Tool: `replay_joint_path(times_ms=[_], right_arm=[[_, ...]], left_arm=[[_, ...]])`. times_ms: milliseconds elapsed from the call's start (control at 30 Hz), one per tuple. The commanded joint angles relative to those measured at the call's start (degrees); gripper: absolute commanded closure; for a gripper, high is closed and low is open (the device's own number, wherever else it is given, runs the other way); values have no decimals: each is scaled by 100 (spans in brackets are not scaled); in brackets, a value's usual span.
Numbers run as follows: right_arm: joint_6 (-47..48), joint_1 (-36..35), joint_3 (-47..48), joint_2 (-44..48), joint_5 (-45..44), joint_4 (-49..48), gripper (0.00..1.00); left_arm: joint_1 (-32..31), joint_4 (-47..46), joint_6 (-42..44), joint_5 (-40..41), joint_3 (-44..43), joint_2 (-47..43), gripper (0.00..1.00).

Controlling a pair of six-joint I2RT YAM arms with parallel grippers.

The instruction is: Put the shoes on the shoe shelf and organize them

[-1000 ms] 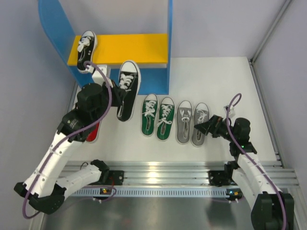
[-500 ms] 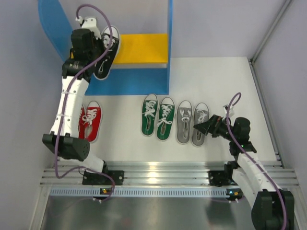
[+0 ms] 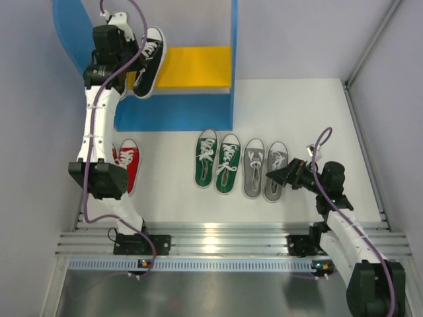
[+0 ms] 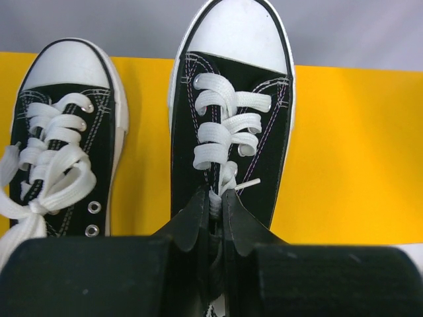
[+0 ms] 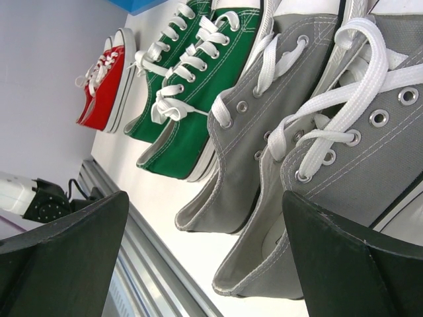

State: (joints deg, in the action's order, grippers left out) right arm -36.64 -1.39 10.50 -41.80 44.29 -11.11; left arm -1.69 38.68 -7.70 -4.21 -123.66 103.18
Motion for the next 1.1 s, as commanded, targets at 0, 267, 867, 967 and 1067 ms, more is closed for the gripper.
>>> replay_joint_path(times_ms=[0,267,867,967,1067], right_arm=[[17,-55,-39,14,97,-321,0],[26,-55,-39,23,97,-295,0],[-36,-55,-75,-56,97,-453,1],[-27,-55,-92,-65,106,-462,1],[-27,-63,-92,-48,115,-462,0]], left_arm=[[319,-519,-144,-291,-396,44,98],[494,-528,-196,-423,-519,282,96],[512,-519,-381,-265,-317,256,41],[512,-537,-442,-317,-361,168,34],[504,-554,-565,-466,-370,-34,27]])
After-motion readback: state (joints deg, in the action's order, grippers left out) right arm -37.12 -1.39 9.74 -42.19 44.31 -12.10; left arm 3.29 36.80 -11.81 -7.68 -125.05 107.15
